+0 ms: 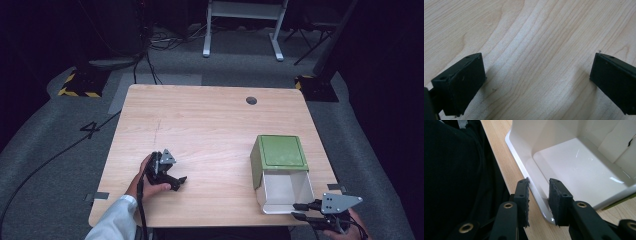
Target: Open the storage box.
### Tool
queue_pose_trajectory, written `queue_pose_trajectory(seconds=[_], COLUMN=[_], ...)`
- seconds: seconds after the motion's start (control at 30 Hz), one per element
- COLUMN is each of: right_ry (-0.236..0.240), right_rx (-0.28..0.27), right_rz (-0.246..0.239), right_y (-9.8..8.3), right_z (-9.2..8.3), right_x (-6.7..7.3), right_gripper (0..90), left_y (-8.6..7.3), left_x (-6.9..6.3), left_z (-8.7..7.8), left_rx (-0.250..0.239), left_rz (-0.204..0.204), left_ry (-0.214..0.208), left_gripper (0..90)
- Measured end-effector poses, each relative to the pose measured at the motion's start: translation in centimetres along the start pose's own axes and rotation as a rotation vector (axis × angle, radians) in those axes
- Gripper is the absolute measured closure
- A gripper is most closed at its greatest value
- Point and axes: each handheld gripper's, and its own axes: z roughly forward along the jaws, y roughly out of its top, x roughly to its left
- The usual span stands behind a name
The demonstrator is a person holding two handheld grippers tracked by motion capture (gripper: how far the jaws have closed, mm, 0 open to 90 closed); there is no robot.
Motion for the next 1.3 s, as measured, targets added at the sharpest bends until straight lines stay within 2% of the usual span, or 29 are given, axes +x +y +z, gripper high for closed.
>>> queue_pose_trajectory(seconds=[0.87, 1.1, 1.13, 1.27, 1.3], right_ry=[0.031, 0.032, 0.02, -0.004, -0.022], right_rx=[-0.011, -0.007, -0.017, -0.044, -0.071], right_rz=[-0.019, -0.022, -0.023, -0.011, -0.012], right_y=[-0.1, -0.1, 0.0, 0.1, 0.3], right_z=[-0.2, -0.3, -0.4, -0.9, -1.4], right_x=[0.3, 0.4, 0.4, 0.2, 0.2], right_gripper=[72.4, 70.5, 67.2, 65.0, 63.6], left_y=[0.0, 0.0, 0.0, 0.0, 0.0], left_x=[0.0, 0.0, 0.0, 0.0, 0.0], left_z=[0.0, 0.0, 0.0, 0.0, 0.0], left_rx=[0.0, 0.001, 0.0, 0.0, 0.0], left_rz=[0.0, 0.0, 0.0, 0.0, 0.0], left_ry=[0.0, 0.001, 0.0, 0.0, 0.0], left_gripper=[0.2, 0.2, 0.2, 0.2, 0.2])
